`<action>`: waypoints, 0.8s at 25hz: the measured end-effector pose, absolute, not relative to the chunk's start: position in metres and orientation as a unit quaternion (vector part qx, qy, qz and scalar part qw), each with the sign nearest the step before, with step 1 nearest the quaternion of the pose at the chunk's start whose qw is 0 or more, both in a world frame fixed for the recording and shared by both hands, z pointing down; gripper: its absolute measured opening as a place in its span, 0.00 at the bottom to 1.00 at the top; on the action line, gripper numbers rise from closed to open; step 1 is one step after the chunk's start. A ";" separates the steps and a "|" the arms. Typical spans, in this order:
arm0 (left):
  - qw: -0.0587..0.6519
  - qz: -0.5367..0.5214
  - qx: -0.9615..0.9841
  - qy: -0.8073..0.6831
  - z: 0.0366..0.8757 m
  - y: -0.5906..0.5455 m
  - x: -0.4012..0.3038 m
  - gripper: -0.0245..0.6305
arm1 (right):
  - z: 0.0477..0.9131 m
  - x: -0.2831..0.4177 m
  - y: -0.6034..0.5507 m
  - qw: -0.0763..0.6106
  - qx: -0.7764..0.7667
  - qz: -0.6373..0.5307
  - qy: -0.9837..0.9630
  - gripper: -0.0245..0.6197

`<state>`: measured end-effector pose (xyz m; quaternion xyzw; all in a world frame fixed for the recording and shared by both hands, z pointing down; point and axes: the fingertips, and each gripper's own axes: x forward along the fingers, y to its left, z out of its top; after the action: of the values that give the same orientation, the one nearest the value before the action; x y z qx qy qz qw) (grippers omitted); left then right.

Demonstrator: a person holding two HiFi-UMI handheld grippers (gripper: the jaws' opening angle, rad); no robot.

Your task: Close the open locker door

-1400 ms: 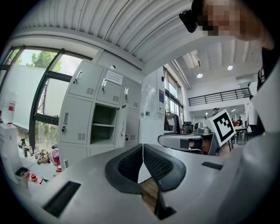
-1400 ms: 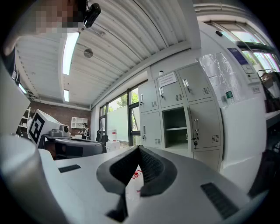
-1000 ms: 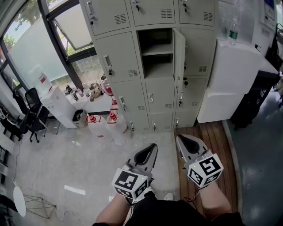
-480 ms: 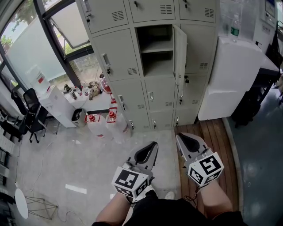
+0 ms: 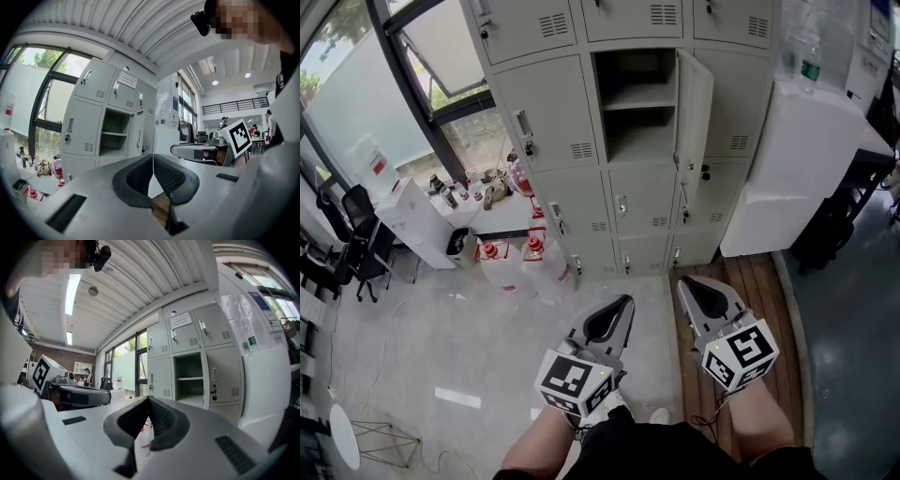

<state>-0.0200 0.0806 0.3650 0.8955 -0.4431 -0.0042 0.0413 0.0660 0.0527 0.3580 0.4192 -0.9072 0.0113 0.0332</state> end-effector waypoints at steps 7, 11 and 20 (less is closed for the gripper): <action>0.053 -0.006 0.898 -0.437 0.370 0.050 -0.037 0.07 | 0.359 0.057 0.020 0.037 0.432 0.014 -0.901 0.12; 0.057 -0.007 0.901 -0.430 0.371 0.033 -0.044 0.07 | 0.359 0.052 0.003 0.036 0.444 0.018 -0.895 0.12; 0.056 -0.003 0.912 -0.406 0.370 -0.002 -0.060 0.07 | 0.357 0.037 -0.034 0.029 0.472 0.025 -0.881 0.12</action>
<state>-0.0600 -0.0018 0.3698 0.9122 -0.4058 -0.0033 0.0562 0.0367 -0.0337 0.3571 0.4716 -0.8810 0.0247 0.0289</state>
